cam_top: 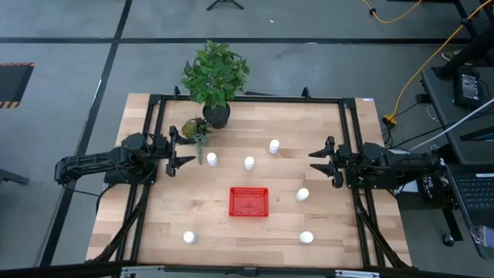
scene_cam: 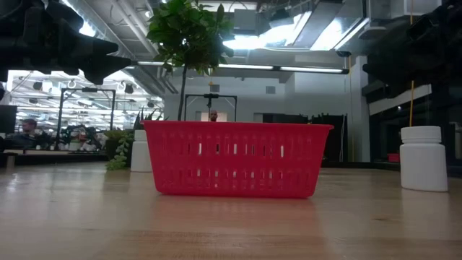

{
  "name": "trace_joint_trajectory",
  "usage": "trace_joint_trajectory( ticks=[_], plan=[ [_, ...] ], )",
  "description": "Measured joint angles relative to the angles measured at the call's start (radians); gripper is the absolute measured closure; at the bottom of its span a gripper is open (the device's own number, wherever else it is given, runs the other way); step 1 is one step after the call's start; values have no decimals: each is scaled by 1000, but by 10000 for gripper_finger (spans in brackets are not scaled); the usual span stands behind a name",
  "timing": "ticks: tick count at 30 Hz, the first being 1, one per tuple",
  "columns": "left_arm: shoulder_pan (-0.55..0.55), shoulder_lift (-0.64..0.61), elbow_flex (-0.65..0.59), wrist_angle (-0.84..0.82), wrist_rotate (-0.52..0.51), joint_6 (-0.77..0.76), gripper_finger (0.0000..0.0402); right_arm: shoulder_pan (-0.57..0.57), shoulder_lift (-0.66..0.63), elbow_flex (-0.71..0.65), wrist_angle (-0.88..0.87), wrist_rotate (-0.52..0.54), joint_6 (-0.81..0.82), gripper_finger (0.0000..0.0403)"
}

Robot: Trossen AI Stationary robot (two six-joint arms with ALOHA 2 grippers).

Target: Pick and place pill bottles into a basket

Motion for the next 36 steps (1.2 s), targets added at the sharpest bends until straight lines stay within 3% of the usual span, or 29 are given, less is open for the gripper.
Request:
trace_joint_trajectory(
  ticks=[19, 27, 36],
  plan=[
    [0, 0, 0, 1, 0, 0, 130, 0, 0, 0, 0, 0, 1, 209],
    [0, 0, 0, 110, -8, 0, 130, 0, 0, 0, 0, 0, 0, 209],
    [-1, 0, 0, 180, 55, -128, 130, 0, 0, 0, 0, 0, 0, 209]
  ],
)
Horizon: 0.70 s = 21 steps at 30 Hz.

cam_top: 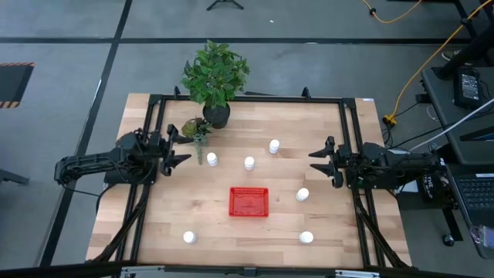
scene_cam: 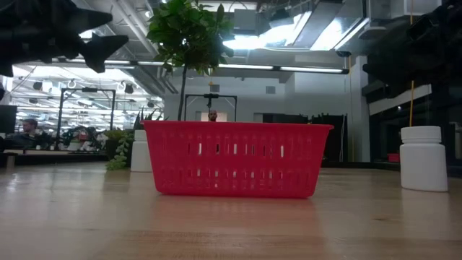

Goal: Pick and place pill bottles into a basket
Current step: Put the white pill bottle into the bin

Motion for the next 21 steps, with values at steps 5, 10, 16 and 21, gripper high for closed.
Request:
trace_joint_trajectory(
  ticks=[5, 10, 16, 21],
  plan=[
    [0, 0, 0, 9, -1, -32, 130, 0, 0, 0, 0, 0, 0, 209],
    [0, 0, 0, 8, -48, -38, 130, 0, 0, 0, 0, 0, -2, 209],
    [0, 0, 0, -14, -209, -197, 130, 0, 0, 0, 59, 81, -89, 209],
    [0, 0, 0, -13, -412, -216, 130, 0, 0, 0, 200, 158, -75, 209]
  ],
)
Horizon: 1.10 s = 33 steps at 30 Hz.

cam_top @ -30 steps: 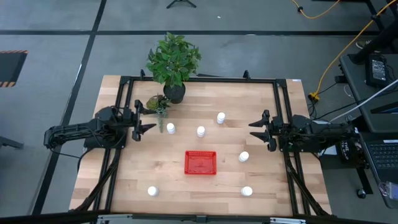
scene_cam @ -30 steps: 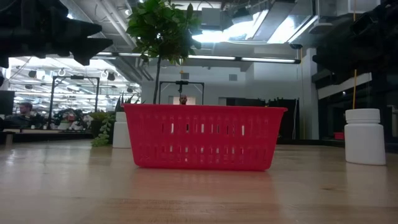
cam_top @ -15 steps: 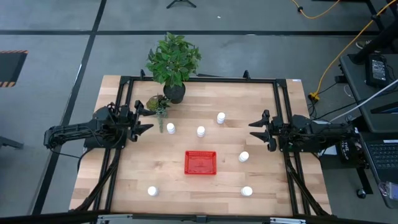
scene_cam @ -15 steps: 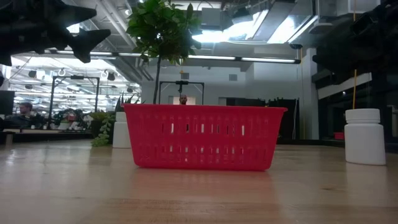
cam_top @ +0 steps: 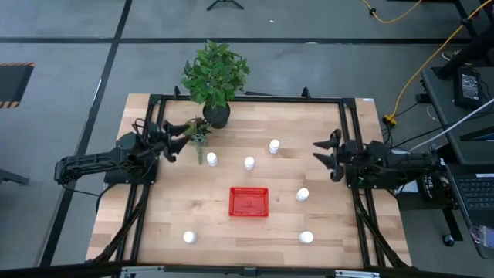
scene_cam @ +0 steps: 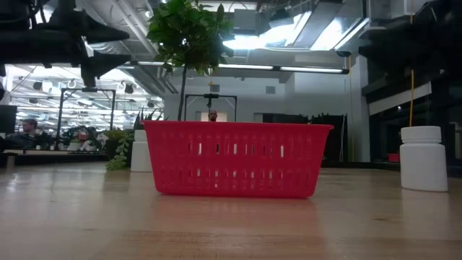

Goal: Pick and place pill bottles into a basket
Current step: Put the white pill bottle into the bin

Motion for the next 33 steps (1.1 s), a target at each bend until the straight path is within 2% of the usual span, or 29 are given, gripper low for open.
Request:
trace_joint_trajectory(
  ticks=[4, 8, 11, 13, 17, 20, 23, 27, 30, 33],
  plan=[
    [0, 0, 0, 0, -90, 0, 130, 0, 0, 0, 159, 3, 26, 209],
    [0, 0, 0, 0, -113, -28, 130, 0, -1, 1, 301, 3, 28, 209],
    [0, 0, 0, 0, -145, -61, 130, 0, 0, 1, 358, 3, 26, 209],
    [0, 0, 0, 0, -152, -67, 130, -2, 0, 17, 325, 15, 20, 209],
    [0, 0, 0, 0, -152, -66, 130, -2, 45, 165, -3, 19, 18, 209],
    [0, 0, 0, 0, -152, -66, 130, -2, 157, 349, -303, 22, 19, 209],
    [0, 0, 0, -1, -151, -66, 130, -4, 332, 547, -548, 41, 65, 209],
    [0, 0, 0, -1, -150, -66, 130, -34, 609, 790, -789, 38, 169, 198],
    [0, 0, 0, -2, -150, -66, 130, -69, 815, 926, -920, -33, 188, 171],
    [0, 0, 0, -1, -151, -66, 130, -110, 1002, 1024, -979, -101, 183, 135]
  ],
)
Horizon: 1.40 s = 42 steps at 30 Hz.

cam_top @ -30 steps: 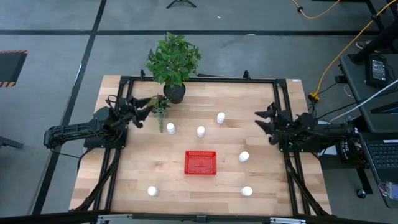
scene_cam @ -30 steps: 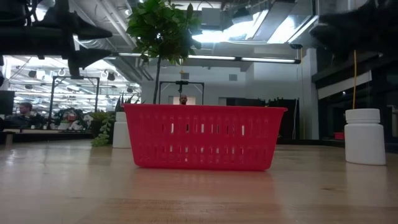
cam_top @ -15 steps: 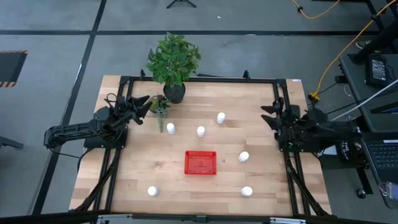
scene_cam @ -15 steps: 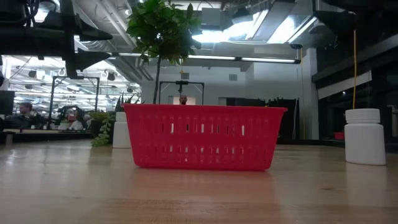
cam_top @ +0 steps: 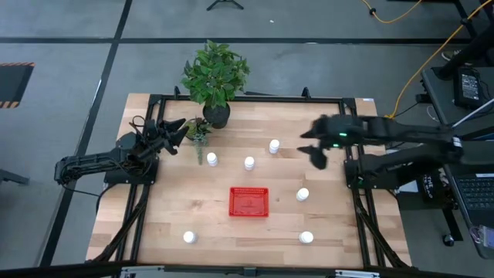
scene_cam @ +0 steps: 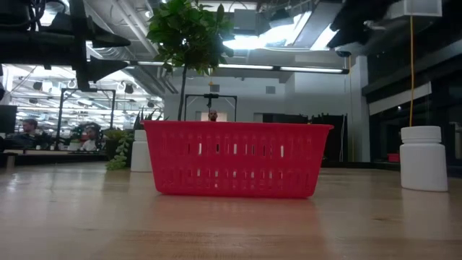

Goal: Pick and place pill bottles into a basket
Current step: Put the white pill bottle into the bin

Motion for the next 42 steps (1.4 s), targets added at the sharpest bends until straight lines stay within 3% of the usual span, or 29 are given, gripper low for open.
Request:
trace_joint_trajectory(
  ticks=[7, 16, 28, 42],
  plan=[
    [0, 0, 0, 0, 30, 0, 130, -100, 355, 192, -100, -142, -1, 73],
    [0, 0, 0, -11, 103, -5, 130, -202, 634, 311, -155, -153, -40, 49],
    [0, 0, 0, -15, 121, -9, 130, -288, 797, 312, -165, -153, -45, 47],
    [0, 0, 0, -16, 114, -9, 130, -263, 902, 312, -76, -188, -62, 47]
  ],
)
